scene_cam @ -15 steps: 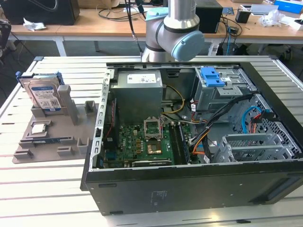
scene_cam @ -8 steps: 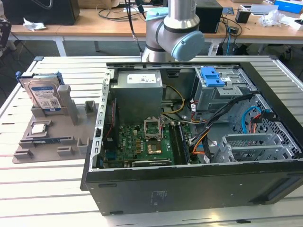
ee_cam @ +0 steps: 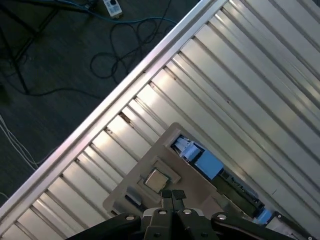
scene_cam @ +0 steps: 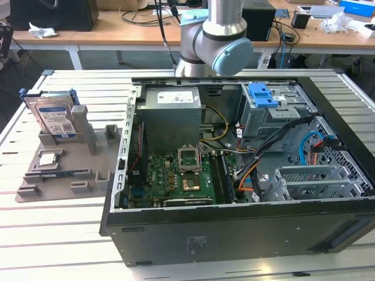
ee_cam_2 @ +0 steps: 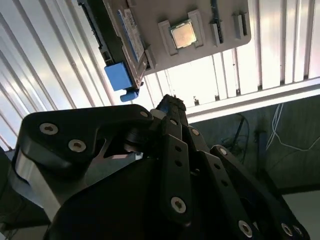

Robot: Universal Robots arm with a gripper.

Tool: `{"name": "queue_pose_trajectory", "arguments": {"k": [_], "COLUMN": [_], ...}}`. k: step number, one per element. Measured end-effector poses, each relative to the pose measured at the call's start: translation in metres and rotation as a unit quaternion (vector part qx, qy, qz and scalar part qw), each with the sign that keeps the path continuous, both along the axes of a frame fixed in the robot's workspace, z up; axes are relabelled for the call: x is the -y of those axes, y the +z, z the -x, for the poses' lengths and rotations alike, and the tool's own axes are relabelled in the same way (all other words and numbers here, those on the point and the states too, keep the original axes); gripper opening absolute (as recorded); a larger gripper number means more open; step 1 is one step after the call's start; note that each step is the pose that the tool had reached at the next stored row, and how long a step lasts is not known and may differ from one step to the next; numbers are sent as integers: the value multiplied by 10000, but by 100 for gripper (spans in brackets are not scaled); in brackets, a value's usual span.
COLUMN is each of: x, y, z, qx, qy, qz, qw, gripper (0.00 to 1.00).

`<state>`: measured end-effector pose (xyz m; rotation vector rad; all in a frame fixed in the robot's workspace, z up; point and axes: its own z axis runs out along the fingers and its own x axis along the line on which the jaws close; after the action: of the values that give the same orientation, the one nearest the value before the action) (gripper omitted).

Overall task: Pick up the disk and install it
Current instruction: 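Pick up the disk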

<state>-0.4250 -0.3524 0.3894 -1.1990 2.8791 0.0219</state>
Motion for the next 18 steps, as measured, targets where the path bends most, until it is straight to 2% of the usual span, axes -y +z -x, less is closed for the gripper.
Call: {"name": "queue_pose_trajectory", "arguments": {"k": [1,2,4,6,7,14,17,18], "x": [0,0,0,0,0,0,0,0], "y": [0,0,0,0,0,0,0,0], "z": [0,0,0,0,0,0,0,0], "qx": [0,0,0,0,0,0,0,0], "qy": [133,313,531,853,939,1400,1593,1675], "qz": [0,0,0,0,0,0,0,0], "qw": [9999,9995,9986,9964,9956,9902,9872,9859], "gripper": [11,11,11,11,11,11,11,11]}}
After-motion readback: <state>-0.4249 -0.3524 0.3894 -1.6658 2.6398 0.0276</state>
